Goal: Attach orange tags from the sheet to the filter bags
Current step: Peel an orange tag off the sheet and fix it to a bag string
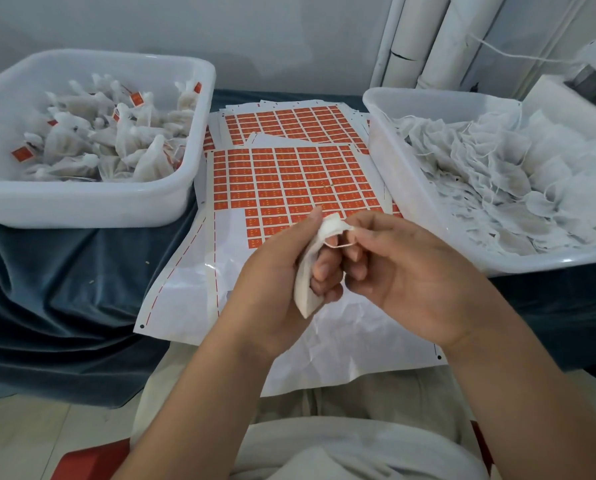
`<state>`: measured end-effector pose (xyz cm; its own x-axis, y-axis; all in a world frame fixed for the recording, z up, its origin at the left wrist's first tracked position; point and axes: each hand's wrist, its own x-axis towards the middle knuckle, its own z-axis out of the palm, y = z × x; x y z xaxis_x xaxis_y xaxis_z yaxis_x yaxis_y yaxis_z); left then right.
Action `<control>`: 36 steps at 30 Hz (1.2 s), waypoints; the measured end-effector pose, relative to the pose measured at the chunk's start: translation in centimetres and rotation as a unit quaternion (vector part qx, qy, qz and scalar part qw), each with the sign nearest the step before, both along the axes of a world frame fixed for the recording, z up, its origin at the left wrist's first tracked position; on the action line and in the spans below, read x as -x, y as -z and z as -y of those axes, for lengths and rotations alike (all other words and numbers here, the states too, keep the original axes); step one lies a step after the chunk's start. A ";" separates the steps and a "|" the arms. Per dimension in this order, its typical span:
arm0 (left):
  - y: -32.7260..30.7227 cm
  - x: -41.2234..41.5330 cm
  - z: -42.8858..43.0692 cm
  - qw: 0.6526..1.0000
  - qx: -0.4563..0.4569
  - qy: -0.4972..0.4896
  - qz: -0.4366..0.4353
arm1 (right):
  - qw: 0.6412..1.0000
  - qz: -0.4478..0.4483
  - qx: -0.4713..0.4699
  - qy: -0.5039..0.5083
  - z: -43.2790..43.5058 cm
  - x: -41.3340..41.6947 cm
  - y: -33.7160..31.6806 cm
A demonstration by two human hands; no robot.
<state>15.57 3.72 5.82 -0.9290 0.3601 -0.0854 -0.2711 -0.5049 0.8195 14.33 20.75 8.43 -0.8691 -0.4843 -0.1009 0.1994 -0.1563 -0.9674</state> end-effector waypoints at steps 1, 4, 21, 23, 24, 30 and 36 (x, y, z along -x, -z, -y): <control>0.1 0.0 0.1 0.999 -0.043 0.021 0.013 | 0.999 0.026 0.029 -0.017 0.0 0.1 0.0; 0.3 0.2 0.1 0.998 -0.053 0.041 -0.006 | 0.999 0.001 0.024 -0.021 -0.2 0.2 0.0; -0.6 -0.5 -0.8 0.955 0.252 -0.134 -0.084 | 0.790 -0.452 -0.371 0.186 -0.6 -1.0 -0.7; -0.6 -0.5 -1.0 0.954 0.256 -0.135 -0.084 | 0.837 -0.392 -0.332 0.190 -0.6 -1.1 -1.0; -0.6 -0.5 -1.0 0.956 0.251 -0.131 -0.079 | 0.850 -0.369 -0.324 0.189 -0.6 -1.1 -1.0; -0.3 -0.4 -0.7 0.961 0.232 -0.103 -0.106 | 0.866 -0.342 -0.323 0.172 -0.6 -1.0 -0.8; -0.3 -0.4 -1.0 0.944 0.256 -0.191 -0.083 | 0.843 -0.360 -0.365 0.163 -0.3 -1.2 -1.0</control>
<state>15.94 4.69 6.12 -0.9986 -0.0522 -0.0003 0.0032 -0.0671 0.9977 15.51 21.08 9.38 -0.9067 -0.2463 0.3425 -0.4202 0.5993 -0.6814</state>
